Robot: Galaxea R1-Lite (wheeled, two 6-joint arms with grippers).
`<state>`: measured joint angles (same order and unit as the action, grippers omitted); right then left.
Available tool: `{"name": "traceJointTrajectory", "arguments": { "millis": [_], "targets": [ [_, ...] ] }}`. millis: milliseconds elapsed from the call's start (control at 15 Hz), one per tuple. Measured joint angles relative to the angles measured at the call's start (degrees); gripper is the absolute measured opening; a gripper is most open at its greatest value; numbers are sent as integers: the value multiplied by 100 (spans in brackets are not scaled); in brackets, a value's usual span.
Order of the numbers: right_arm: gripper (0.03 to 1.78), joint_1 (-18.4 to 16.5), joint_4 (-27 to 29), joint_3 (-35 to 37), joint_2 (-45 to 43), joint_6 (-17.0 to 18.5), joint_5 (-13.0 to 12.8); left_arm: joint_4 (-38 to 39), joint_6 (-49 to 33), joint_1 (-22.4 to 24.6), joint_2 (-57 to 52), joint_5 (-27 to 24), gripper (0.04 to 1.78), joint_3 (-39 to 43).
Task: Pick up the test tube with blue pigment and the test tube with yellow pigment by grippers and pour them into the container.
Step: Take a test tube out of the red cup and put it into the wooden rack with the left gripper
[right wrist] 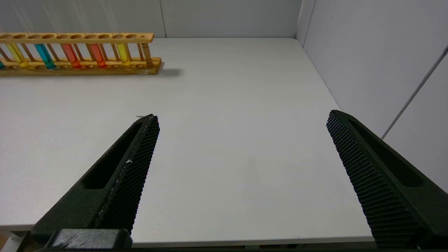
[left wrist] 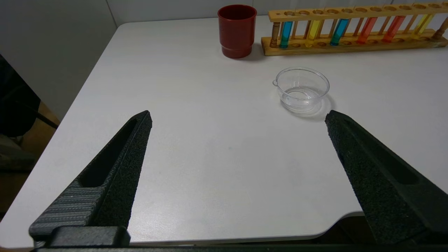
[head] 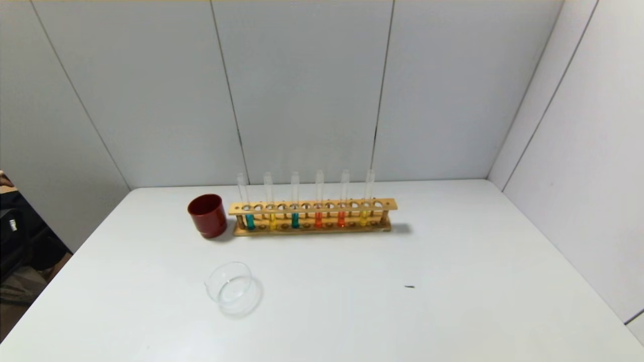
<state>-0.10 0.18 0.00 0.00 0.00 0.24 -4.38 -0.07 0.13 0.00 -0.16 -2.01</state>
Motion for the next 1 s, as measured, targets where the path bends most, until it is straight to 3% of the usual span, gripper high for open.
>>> {"name": "traceJointTrajectory", "arguments": {
  "millis": [667, 1000],
  "targets": [
    [175, 0, 0, 0, 0, 0, 0, -13, 169, -13, 0, -33, 175, -143],
    [175, 0, -2, 0, 0, 0, -2, -588, 213, -21, 675, -68, 175, -1950]
  ]
}}
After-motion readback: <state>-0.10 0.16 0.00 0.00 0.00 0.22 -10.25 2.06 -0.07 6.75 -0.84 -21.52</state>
